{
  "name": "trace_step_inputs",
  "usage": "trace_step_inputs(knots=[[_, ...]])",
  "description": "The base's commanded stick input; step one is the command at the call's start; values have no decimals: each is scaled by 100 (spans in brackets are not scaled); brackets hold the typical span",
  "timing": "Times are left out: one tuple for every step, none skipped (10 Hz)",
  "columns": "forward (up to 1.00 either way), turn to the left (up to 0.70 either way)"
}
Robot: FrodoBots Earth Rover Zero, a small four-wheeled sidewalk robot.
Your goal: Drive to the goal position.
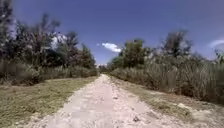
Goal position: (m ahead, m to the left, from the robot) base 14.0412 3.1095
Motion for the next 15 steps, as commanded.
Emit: trace_step_inputs(knots=[[70,0],[70,0],[70,0],[70,0],[70,0],[70,0],[70,0],[70,0],[70,0],[70,0],[70,0],[70,0],[70,0],[70,0],[70,0]])
